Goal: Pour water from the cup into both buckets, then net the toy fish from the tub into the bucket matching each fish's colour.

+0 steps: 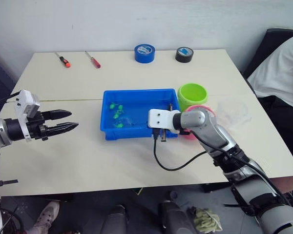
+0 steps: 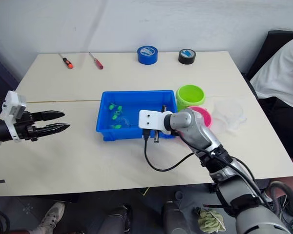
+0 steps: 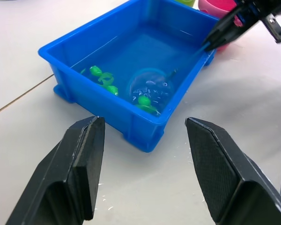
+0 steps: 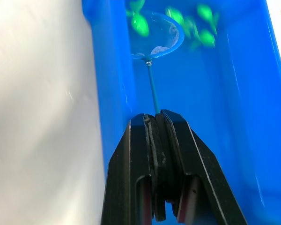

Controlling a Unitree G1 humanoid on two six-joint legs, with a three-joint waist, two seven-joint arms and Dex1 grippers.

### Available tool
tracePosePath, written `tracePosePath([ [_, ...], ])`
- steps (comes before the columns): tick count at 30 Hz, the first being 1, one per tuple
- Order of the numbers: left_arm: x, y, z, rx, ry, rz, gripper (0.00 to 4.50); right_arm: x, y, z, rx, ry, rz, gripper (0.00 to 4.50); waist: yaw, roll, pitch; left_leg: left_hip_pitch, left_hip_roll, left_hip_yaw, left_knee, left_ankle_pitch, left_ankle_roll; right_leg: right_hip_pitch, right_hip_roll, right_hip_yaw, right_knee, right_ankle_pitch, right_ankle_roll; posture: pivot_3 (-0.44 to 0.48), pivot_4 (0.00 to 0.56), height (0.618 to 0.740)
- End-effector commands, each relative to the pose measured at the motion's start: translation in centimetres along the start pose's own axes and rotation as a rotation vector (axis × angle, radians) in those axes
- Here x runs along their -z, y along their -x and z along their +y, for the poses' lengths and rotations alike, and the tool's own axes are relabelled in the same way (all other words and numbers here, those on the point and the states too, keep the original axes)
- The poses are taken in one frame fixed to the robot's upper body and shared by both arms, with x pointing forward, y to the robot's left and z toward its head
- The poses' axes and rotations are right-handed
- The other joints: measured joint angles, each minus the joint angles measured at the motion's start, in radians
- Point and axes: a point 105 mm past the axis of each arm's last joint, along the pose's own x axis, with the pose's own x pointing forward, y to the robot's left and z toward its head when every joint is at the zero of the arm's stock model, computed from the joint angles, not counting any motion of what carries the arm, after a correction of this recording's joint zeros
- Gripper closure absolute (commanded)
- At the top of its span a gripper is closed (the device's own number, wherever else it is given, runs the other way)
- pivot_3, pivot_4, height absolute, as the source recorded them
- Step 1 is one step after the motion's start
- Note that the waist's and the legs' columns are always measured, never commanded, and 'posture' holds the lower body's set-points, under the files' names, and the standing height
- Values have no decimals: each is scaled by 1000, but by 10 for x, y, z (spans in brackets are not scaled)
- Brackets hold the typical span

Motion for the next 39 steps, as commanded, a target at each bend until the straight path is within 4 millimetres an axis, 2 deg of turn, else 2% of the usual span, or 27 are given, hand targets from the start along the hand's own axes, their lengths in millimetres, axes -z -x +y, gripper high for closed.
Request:
tracePosePath([
  [1,-14,8,-1,-15,-44,-26,1471,-21,-3,-2,-8,-54,-72,4500,0,0,0,0,0,0,0,0,0,0,0,0,0,0,0,0,150,734],
  [5,-14,9,-2,-18,-41,-27,1471,-21,3,-11,-2,-162,-88,4500,-4,0,0,0,0,0,0,0,0,0,-1,0,-1,0,0,0,150,734],
  [8,-14,8,-3,-17,-40,-30,1471,-17,19,-22,9,-277,-100,4500,-5,0,0,0,0,0,-1,0,0,0,-1,0,-1,0,0,0,150,734],
  [16,-21,-3,-2,13,-53,-51,1471,7,54,-37,57,-382,-53,4500,-5,0,0,-1,0,-1,-2,0,0,0,-2,-1,-2,0,-1,0,150,734],
  [30,-31,-21,1,63,-76,-74,1471,15,77,-46,146,-462,-50,4500,-15,0,0,-1,-1,0,-2,0,0,-1,-1,0,-2,0,-1,0,150,734],
  [36,-39,-36,1,98,-92,-97,1471,28,126,-76,298,-517,-49,4500,4,0,0,-2,-2,0,-1,0,0,-1,-2,-1,-3,0,-1,0,150,734],
  [39,-43,-41,2,109,-98,-108,1471,43,150,-90,396,-505,10,4500,9,0,0,-2,-2,0,-2,0,0,-1,-2,-1,-4,0,-1,0,150,734],
])
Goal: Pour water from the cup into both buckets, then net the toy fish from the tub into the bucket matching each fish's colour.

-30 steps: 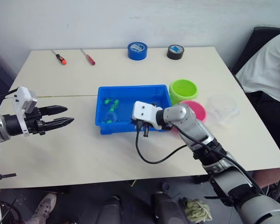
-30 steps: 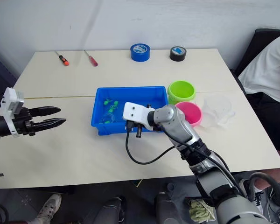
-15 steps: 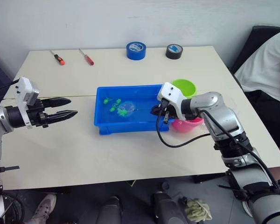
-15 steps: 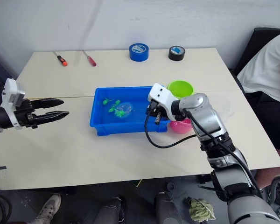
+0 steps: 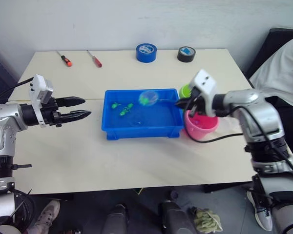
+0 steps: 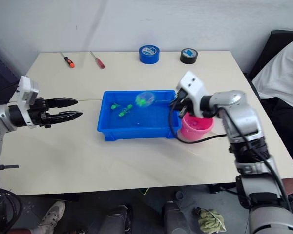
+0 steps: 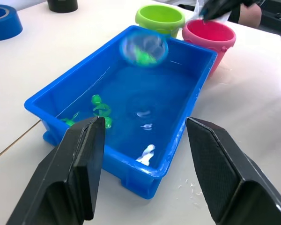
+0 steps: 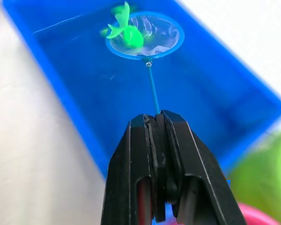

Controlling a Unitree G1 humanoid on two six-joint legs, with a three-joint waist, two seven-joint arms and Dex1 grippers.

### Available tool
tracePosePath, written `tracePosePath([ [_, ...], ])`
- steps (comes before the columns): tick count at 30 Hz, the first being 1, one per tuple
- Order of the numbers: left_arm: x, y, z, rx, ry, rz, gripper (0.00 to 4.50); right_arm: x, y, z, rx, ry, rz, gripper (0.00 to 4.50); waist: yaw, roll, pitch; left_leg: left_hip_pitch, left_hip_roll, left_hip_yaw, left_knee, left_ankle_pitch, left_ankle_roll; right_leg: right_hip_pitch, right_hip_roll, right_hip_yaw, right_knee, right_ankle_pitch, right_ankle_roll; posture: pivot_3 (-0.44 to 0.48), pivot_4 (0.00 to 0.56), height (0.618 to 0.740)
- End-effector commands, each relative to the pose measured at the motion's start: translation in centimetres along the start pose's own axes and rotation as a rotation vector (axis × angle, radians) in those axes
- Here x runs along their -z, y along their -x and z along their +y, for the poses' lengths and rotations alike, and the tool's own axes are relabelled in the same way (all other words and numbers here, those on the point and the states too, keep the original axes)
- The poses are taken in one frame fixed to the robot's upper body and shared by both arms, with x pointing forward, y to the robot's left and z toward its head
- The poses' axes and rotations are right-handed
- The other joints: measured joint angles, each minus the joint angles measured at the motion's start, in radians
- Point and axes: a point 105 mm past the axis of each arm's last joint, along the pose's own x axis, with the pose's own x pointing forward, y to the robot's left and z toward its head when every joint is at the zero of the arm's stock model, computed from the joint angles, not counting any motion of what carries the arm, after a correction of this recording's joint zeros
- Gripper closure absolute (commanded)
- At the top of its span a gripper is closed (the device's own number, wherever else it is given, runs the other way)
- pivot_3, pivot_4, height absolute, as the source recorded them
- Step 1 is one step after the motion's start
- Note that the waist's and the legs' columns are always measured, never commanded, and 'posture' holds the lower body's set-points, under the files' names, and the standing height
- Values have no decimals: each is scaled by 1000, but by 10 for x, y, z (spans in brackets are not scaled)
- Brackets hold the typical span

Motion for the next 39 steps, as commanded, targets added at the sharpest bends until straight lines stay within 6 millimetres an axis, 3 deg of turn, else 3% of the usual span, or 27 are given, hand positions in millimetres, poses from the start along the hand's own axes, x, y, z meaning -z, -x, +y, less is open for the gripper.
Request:
tracePosePath([
  [1,-12,-5,3,11,-47,-23,1471,-7,25,-29,124,25,-17,4500,2,0,0,0,0,0,0,0,0,0,0,0,0,0,0,0,150,734],
  [7,-12,-12,5,28,-50,-28,1471,14,58,-66,298,17,48,4500,2,0,0,0,0,1,0,0,0,-1,1,1,0,0,0,0,150,734],
  [13,-16,-20,6,55,-61,-34,1471,34,73,-87,428,118,141,4500,1,0,0,-1,0,2,0,0,0,-1,2,1,-1,0,0,0,150,734],
  [20,-21,-27,6,90,-74,-46,1471,46,74,-79,438,342,241,4500,1,1,0,-1,0,3,0,0,0,-2,6,2,0,0,0,0,150,734],
  [25,-27,-33,8,94,-98,-67,1471,47,69,-65,440,606,293,4500,2,1,0,-1,0,3,1,0,0,-2,8,3,0,0,0,0,150,734],
  [39,-30,-38,12,70,-135,-119,1471,46,58,-63,487,1084,334,4500,4,1,0,-1,0,3,1,0,0,-2,8,3,1,0,1,0,150,734],
])
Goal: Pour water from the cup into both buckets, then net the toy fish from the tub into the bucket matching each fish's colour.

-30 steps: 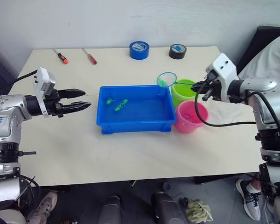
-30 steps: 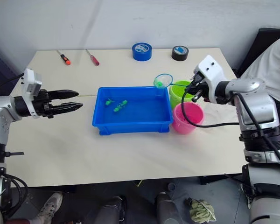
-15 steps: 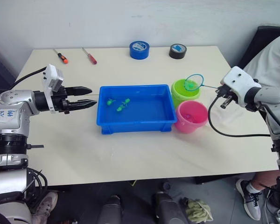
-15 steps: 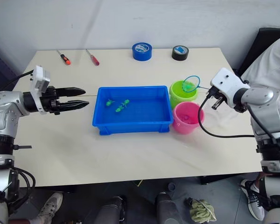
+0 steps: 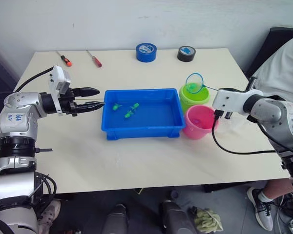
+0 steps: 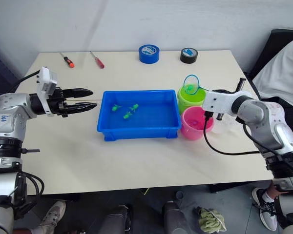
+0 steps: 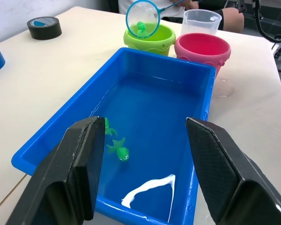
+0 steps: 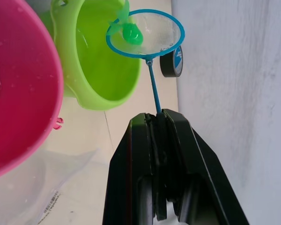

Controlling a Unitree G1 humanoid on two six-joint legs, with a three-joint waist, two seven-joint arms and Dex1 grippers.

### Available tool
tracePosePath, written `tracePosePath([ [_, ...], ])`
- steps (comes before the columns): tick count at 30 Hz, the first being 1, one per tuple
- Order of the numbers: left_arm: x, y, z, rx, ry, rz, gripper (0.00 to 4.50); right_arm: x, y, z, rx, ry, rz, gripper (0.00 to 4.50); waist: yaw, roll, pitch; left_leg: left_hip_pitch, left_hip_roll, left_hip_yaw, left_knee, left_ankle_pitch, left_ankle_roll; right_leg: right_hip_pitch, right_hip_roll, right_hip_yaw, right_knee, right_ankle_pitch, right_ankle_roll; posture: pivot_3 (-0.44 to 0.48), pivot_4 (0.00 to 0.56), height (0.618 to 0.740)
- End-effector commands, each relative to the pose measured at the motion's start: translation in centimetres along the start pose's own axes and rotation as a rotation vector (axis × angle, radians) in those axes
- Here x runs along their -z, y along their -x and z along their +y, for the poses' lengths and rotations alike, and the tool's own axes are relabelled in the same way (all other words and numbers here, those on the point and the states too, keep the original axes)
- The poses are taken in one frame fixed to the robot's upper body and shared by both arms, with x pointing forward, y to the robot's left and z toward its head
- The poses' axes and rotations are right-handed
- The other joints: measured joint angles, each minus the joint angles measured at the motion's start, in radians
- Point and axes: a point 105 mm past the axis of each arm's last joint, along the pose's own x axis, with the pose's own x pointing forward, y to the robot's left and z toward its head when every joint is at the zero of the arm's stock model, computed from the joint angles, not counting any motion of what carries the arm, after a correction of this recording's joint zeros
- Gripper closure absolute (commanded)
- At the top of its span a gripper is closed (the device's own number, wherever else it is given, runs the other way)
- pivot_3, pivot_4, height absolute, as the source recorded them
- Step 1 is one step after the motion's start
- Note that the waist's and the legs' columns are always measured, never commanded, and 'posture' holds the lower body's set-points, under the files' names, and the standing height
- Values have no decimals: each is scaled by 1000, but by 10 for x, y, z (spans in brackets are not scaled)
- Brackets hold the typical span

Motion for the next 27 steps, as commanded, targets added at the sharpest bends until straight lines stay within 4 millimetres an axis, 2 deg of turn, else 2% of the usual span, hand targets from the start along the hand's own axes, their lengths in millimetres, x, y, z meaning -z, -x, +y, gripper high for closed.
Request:
tracePosePath([
  [1,-16,3,4,-16,-45,-44,1471,5,5,-10,50,135,10,4500,0,0,0,0,0,0,0,0,0,0,0,0,0,0,0,0,150,734],
  [7,-15,4,3,-18,-45,-46,1471,15,8,-5,29,257,43,4500,-1,0,0,0,0,0,0,0,0,0,1,0,0,0,0,0,150,734],
  [19,-15,1,3,-13,-44,-51,1471,14,16,-2,103,470,61,4500,-1,0,0,1,0,0,1,0,0,0,2,1,1,0,0,0,150,734],
  [27,-14,0,3,-11,-43,-52,1471,5,20,-16,205,547,33,4500,-1,0,0,1,0,0,1,0,0,0,3,1,2,0,0,0,150,734],
])
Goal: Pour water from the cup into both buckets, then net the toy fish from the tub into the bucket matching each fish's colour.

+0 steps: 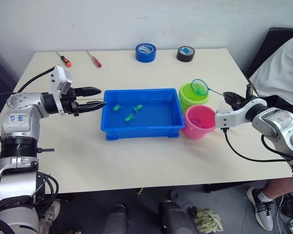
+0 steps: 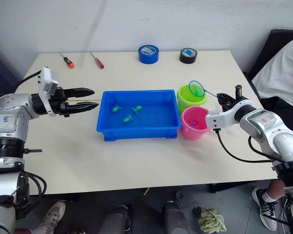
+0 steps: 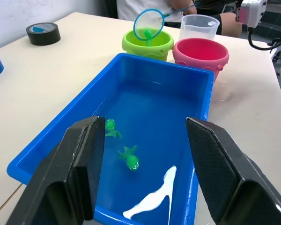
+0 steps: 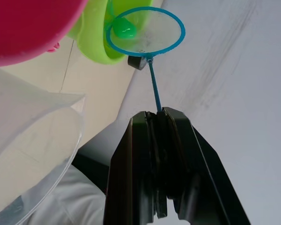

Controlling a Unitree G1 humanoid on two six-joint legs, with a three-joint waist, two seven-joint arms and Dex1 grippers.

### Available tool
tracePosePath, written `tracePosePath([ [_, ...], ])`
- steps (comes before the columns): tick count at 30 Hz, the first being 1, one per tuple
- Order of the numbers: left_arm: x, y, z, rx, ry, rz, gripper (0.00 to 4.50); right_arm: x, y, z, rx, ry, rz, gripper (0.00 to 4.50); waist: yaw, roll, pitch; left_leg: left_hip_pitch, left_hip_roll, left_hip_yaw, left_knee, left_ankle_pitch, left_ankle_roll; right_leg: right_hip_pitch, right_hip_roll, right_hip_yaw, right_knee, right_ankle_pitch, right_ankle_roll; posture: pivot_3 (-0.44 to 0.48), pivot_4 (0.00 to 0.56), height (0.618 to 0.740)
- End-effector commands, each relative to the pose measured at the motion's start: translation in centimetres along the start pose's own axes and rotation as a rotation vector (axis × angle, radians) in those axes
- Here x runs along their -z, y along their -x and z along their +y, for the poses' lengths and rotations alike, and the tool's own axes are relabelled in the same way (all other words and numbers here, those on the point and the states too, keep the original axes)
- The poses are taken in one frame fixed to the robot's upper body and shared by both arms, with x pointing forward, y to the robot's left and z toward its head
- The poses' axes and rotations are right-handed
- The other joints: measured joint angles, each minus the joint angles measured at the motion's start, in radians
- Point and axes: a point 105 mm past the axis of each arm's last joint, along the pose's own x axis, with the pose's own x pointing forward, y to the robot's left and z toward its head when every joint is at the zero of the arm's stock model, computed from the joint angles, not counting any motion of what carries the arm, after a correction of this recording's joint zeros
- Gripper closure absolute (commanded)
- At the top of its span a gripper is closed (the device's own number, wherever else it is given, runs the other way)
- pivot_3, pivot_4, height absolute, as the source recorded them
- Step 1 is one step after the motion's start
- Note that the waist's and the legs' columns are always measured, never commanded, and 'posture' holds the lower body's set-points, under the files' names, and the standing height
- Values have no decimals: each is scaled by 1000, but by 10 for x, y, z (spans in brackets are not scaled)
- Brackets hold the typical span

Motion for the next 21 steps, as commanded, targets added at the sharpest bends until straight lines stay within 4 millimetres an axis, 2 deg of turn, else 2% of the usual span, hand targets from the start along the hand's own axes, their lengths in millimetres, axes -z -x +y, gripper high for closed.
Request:
tracePosePath([
  [1,-13,2,4,-12,-41,-36,1471,7,7,-21,84,73,14,4500,0,0,0,0,0,0,0,0,0,0,0,0,0,0,0,0,150,734],
  [5,-13,3,4,-13,-40,-37,1471,2,7,-20,95,122,-5,4500,1,0,0,0,0,0,0,0,0,0,0,0,0,0,0,0,150,734],
  [13,-12,1,3,-6,-37,-35,1471,-5,7,1,90,218,14,4500,1,0,0,0,0,0,0,0,0,0,1,1,1,0,0,0,150,734],
  [21,-13,1,4,-6,-38,-35,1471,-3,6,-3,141,265,61,4500,0,0,0,1,0,2,1,0,-1,0,3,2,2,0,0,0,150,734],
])
